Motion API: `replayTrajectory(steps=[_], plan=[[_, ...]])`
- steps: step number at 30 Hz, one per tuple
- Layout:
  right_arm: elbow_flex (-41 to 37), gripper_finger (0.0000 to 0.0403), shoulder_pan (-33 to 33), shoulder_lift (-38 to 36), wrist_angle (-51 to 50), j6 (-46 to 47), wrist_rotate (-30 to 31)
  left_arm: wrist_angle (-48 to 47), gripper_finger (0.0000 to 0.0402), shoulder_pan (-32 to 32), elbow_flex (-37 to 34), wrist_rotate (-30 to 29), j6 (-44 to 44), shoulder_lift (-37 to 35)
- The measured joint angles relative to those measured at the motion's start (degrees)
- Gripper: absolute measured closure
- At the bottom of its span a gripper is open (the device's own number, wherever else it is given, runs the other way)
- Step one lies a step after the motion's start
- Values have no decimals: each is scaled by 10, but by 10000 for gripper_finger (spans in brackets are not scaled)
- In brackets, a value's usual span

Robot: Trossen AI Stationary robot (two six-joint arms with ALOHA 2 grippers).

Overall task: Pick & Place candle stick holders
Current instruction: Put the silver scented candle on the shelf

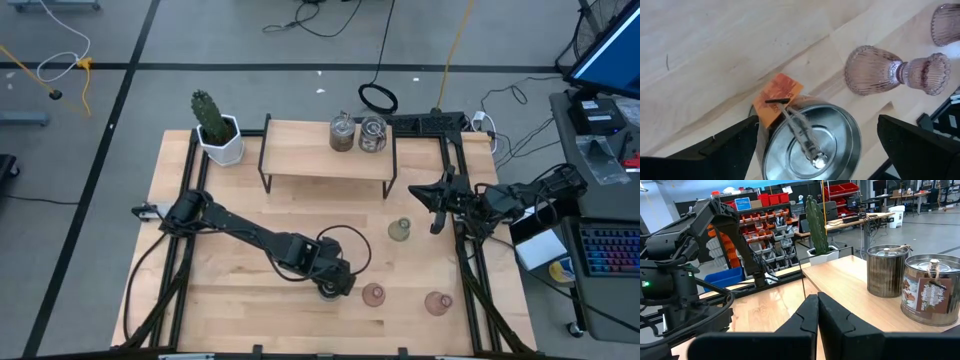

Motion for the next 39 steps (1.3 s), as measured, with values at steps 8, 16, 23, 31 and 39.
replayTrajectory(steps=[8, 16, 23, 31, 39], plan=[[0, 403, 0, 0, 0, 0, 0, 2, 2, 8, 0, 9, 13, 0], [0, 403, 0, 0, 0, 0, 0, -2, 2, 7, 0, 12, 14, 0], [0, 403, 0, 0, 0, 0, 0, -4, 2, 8, 0, 34, 20, 0], [0, 403, 0, 0, 0, 0, 0, -12, 2, 8, 0, 34, 19, 0], [0, 403, 0, 0, 0, 0, 0, -11, 2, 9, 0, 32, 17, 0]])
